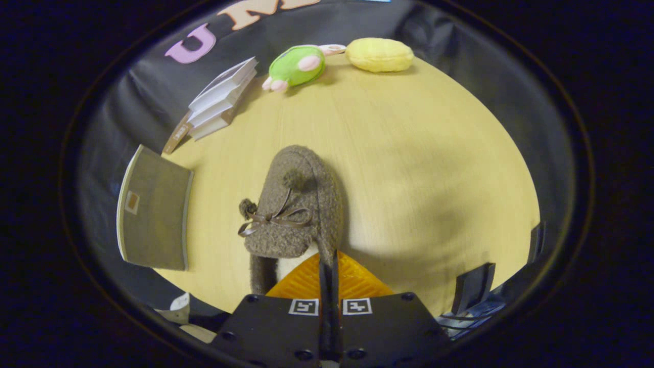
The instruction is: Open the storage box then place both shoes into the box .Put the left shoe in first, then the right shoe, with the right side of both shoes facing outward in a uniform manner.
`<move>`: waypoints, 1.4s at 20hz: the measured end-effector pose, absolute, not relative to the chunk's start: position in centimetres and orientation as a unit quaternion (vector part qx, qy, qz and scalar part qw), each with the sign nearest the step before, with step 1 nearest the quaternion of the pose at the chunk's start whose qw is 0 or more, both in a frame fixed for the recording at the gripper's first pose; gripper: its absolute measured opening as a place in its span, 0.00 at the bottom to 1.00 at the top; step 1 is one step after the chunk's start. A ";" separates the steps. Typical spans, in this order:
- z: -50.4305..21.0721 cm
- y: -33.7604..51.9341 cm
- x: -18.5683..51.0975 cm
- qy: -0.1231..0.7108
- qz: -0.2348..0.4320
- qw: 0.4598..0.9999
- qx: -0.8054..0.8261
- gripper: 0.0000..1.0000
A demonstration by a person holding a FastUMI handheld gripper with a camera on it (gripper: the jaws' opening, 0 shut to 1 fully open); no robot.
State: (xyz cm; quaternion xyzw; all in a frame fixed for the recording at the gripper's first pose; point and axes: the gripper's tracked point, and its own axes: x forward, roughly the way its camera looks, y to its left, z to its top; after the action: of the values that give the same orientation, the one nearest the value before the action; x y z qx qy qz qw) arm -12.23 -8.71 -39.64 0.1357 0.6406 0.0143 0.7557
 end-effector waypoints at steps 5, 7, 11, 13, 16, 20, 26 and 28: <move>-38.4 -7.5 -12.3 0.640 -0.007 0.736 0.221 0.03; -37.4 -6.6 -11.9 0.636 -0.004 0.736 0.232 0.03; -34.9 -4.4 -10.9 0.622 0.007 0.747 0.234 0.03; -33.7 -2.8 -10.3 0.616 0.017 0.750 0.240 0.03; -31.6 -0.2 -9.5 0.607 0.037 0.756 0.240 0.03; -29.0 3.4 -8.5 0.595 0.059 0.765 0.240 0.03; -25.0 9.0 -7.2 0.576 0.097 0.775 0.242 0.03; -23.6 11.3 -6.5 0.569 0.114 0.777 0.243 0.03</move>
State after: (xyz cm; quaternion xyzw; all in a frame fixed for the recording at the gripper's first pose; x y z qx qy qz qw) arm -6.55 11.26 -23.62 0.2435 0.5691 0.1137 0.7772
